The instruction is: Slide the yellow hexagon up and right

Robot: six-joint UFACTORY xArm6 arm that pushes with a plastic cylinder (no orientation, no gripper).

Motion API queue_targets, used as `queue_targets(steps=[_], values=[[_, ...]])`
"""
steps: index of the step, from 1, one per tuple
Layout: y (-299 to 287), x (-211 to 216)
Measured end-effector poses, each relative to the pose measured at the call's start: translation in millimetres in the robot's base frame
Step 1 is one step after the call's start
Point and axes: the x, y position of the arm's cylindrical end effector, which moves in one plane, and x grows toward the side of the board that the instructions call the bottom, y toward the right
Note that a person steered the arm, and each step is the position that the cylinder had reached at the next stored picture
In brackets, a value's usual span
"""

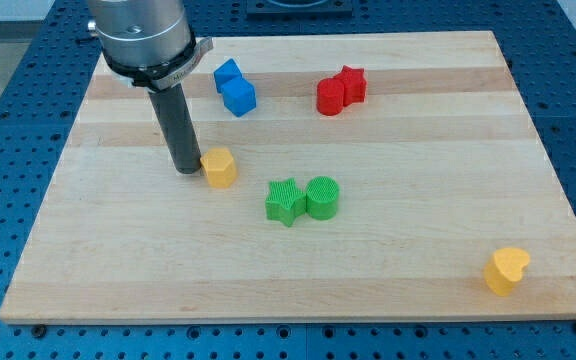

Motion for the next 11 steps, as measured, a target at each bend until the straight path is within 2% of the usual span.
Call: queue_targets(steps=[3,5,7,11], values=[[85,3],[64,2],[66,27],[189,14]])
